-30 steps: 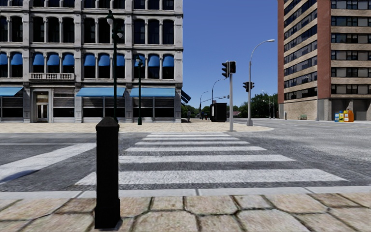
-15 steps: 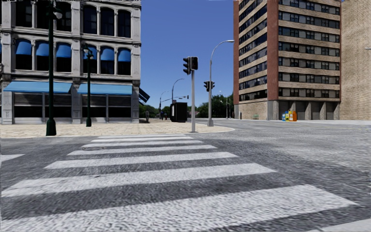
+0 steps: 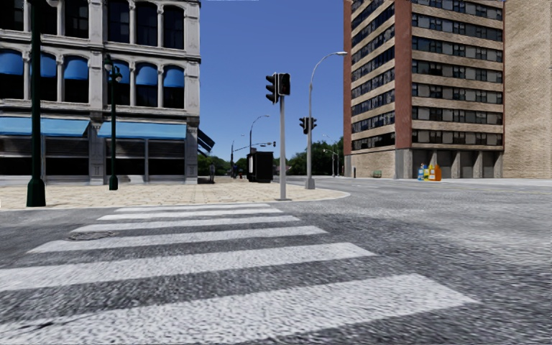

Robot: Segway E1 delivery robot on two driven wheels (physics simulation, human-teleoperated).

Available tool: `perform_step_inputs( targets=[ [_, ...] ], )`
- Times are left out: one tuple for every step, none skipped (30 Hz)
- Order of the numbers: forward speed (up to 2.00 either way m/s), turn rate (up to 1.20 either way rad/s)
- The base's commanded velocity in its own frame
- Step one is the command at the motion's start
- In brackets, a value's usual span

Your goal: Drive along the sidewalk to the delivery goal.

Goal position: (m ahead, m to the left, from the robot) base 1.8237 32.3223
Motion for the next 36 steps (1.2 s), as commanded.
perform_step_inputs(
  targets=[
    [1.94,0.36],
    [1.94,0.36],
    [1.94,0.36],
    [1.94,0.36],
    [1.94,0.36],
    [1.94,0.36],
    [1.94,0.36],
    [1.94,0.36],
    [1.94,0.36],
    [1.94,0.36],
    [1.94,0.36],
    [1.94,0.36],
    [1.94,0.36],
    [1.94,0.36],
    [1.94,0.36],
    [1.94,0.36],
    [1.94,0.36],
    [1.94,0.36],
    [1.94,0.36],
    [1.94,0.36],
    [1.94,0.36],
    [1.94,0.36],
    [1.94,0.36],
    [1.94,0.36],
    [1.94,0.36],
    [1.94,0.36],
    [1.94,0.36],
    [1.94,0.36],
    [1.94,0.36],
    [1.94,0.36],
    [1.94,0.36],
    [1.94,0.36],
    [1.94,0.36],
    [1.94,0.36],
    [1.94,0.36],
    [1.94,0.36]
  ],
)
